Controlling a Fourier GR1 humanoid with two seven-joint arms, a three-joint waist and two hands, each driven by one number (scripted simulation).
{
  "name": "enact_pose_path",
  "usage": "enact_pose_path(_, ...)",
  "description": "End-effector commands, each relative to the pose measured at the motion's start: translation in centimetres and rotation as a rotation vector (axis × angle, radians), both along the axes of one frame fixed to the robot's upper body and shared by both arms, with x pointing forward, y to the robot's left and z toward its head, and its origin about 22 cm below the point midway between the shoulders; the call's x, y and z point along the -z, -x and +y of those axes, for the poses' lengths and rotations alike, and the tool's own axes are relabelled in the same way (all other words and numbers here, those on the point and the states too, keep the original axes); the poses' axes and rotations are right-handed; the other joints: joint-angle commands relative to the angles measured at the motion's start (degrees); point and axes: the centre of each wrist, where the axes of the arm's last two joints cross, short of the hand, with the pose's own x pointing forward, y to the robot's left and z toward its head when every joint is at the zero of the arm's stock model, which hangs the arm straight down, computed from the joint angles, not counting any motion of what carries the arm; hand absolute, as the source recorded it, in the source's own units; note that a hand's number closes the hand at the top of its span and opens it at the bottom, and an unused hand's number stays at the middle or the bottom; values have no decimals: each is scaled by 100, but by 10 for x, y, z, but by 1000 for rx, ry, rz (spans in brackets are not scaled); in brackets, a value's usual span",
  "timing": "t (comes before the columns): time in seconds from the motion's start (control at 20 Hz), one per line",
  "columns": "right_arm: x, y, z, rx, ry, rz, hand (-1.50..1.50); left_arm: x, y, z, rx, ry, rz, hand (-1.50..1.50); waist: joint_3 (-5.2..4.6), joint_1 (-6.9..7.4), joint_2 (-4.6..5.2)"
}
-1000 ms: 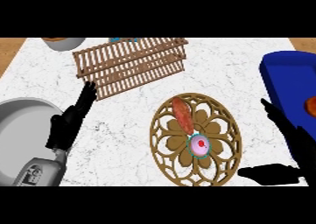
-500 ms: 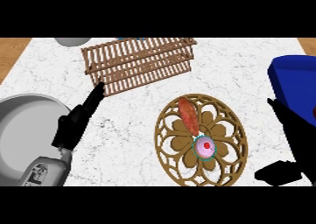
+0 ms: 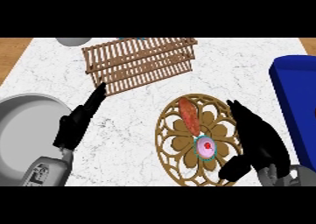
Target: Pick the cupcake from the placemat and place it in the tiered shelf
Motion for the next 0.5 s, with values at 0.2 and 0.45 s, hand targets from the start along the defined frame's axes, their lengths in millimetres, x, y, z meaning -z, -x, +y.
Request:
enact_pose_path(0.2, 9, -13, 46, 156, 106, 137, -150, 41, 26, 23, -109, -38, 172, 0, -64, -140, 28)
enact_pose_path(0.45, 32, -12, 57, 163, 199, 132, -150, 42, 32, 36, -112, -29, 172, 0, -64, -190, 7)
